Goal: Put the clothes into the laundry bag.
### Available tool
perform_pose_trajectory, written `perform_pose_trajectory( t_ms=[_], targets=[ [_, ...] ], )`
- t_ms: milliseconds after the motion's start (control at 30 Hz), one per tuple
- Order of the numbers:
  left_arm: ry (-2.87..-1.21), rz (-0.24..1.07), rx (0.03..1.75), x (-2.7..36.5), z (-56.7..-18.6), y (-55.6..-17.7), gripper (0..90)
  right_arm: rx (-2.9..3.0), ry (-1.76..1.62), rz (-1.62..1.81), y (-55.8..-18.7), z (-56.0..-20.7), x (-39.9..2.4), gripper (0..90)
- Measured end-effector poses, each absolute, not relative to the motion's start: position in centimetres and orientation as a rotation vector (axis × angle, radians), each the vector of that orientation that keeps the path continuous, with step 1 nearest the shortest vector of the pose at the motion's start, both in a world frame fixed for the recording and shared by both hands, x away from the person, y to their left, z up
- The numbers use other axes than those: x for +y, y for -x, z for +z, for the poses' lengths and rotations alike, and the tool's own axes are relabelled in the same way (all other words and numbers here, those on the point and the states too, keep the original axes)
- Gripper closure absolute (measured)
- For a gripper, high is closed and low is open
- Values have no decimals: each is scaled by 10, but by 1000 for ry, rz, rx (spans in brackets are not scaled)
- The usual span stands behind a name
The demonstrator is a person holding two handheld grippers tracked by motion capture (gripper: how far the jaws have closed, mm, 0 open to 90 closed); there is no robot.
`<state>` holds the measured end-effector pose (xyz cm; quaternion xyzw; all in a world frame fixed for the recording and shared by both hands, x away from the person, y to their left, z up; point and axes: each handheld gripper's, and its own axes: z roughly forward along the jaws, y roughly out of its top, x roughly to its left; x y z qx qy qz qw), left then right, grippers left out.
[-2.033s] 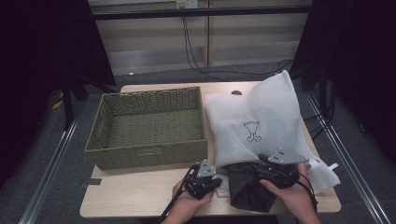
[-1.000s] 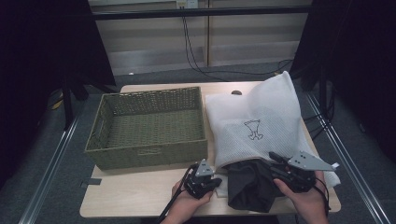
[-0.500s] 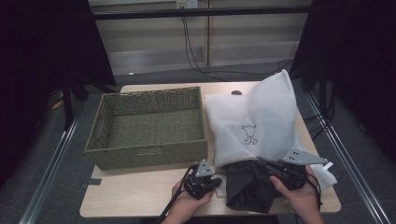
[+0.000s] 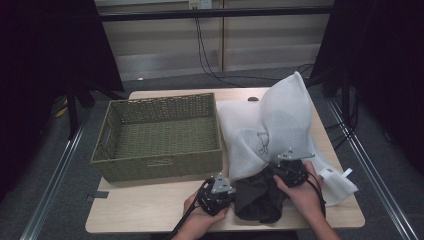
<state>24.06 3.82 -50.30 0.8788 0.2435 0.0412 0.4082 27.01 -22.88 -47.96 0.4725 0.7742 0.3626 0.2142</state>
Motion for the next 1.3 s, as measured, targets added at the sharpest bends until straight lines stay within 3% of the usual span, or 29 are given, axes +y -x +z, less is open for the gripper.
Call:
perform_pose_trajectory(
  t_ms=[200, 467, 567, 767, 1067, 1200, 1300],
  targets=[
    [-2180, 50, 640, 40, -505, -244, 900, 2006, -1470, 1132, -295, -491, -250, 889],
    [-2182, 56, 657, 40, -505, -245, 900, 2119, -1179, 1335, -217, -444, -255, 891],
    [-2175, 56, 672, 39, -505, -244, 900, 2259, -1153, 1320, -205, -445, -251, 891],
    [-2209, 67, 625, 40, -504, -244, 900, 2389, -1316, 1028, -235, -490, -240, 892],
    [-2213, 88, 605, 39, -504, -242, 900, 2019, -1478, 907, -304, -504, -249, 894],
    [-2195, 53, 623, 41, -504, -244, 900, 2054, -1483, 1009, -302, -495, -253, 892],
    [-2187, 38, 633, 41, -505, -245, 900, 2087, -1385, 1231, -274, -473, -260, 891]
  ],
)
